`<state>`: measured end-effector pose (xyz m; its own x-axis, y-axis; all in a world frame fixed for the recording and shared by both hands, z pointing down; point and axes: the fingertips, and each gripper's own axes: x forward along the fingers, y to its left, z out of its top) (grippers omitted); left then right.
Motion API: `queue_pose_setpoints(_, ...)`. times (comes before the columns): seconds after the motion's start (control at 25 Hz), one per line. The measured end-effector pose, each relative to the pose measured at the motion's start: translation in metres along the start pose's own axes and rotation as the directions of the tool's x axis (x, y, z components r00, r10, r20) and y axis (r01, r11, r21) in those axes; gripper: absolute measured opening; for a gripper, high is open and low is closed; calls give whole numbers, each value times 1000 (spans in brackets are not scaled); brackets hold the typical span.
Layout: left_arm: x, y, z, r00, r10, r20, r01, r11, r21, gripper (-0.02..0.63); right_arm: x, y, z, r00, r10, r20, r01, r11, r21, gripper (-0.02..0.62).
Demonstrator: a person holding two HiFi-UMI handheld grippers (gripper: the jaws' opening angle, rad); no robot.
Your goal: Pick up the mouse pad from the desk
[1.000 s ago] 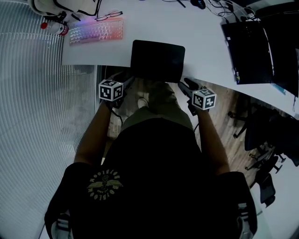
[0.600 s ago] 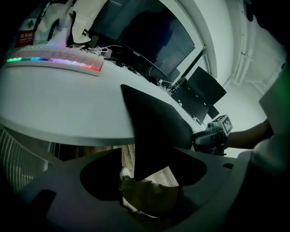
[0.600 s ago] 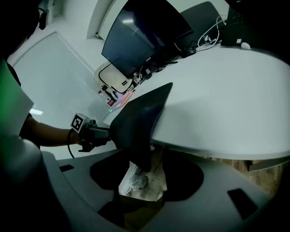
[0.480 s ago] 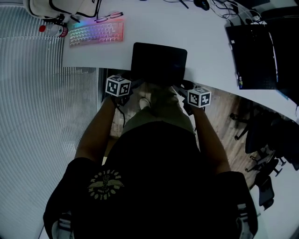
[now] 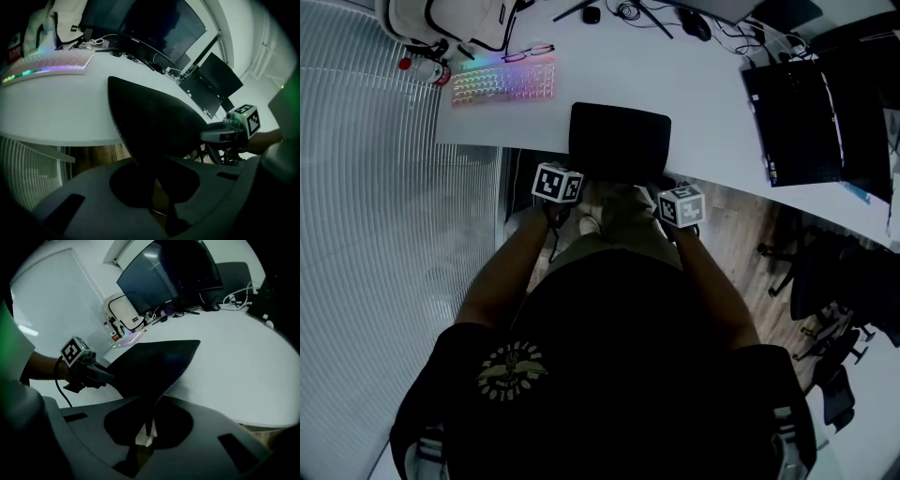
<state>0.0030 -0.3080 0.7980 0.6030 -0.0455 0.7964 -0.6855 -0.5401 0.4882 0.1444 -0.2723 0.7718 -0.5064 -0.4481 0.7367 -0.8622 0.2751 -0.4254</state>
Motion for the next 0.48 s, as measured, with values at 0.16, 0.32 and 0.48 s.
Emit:
queue_pose_setpoints(0.16,-13,-9,10,997,78,27,-79,995,63,23,-12,14,12,998,-63,-4,62,990,-123,15)
queue_pose_setpoints(0.32,-28,-19,22,991,76,114,-86,992,88,21,-26,22,25,994,-99,55,108,975,-193,14)
queue_pose_setpoints(0.48,-50,-31,36,978,80,194,-103,988,114,21,-47,30,41,987,-110,115,134,964,-229,14)
